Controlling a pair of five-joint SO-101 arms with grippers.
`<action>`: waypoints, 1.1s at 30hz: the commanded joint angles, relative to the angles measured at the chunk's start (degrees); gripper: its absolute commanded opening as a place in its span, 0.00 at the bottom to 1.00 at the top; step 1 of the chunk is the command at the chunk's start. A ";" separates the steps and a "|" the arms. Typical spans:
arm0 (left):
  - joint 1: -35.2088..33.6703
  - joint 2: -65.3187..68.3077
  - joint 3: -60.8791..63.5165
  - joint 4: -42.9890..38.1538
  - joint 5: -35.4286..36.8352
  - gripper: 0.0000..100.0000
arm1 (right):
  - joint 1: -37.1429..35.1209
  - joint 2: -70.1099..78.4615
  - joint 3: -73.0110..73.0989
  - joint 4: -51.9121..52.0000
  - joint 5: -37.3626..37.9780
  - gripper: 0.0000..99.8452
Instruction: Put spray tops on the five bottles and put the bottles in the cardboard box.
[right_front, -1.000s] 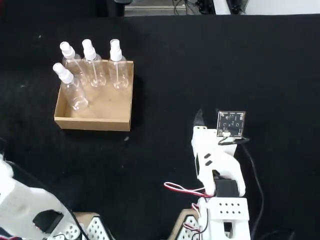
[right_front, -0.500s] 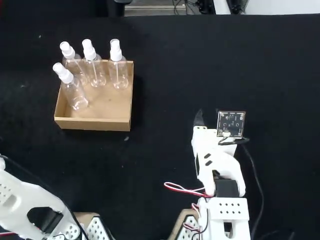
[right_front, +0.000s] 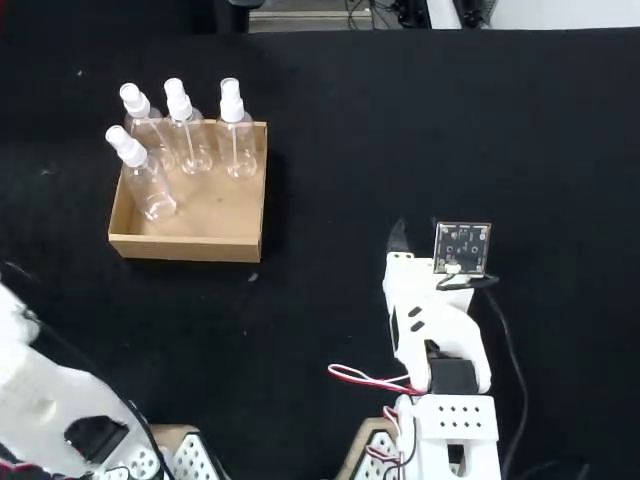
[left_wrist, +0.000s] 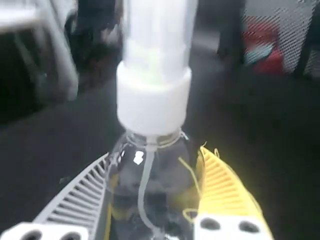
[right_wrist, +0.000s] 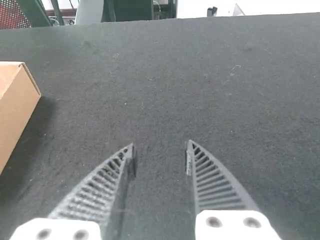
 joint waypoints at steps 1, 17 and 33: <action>5.49 -18.81 14.64 -7.82 0.18 0.03 | -0.70 -1.27 -0.04 0.18 0.18 0.14; 24.04 -72.26 19.21 46.68 0.53 0.03 | -0.70 -1.27 -0.04 0.09 0.18 0.14; 58.24 -102.42 34.77 57.58 0.53 0.03 | -0.62 -1.36 -0.04 0.00 0.18 0.14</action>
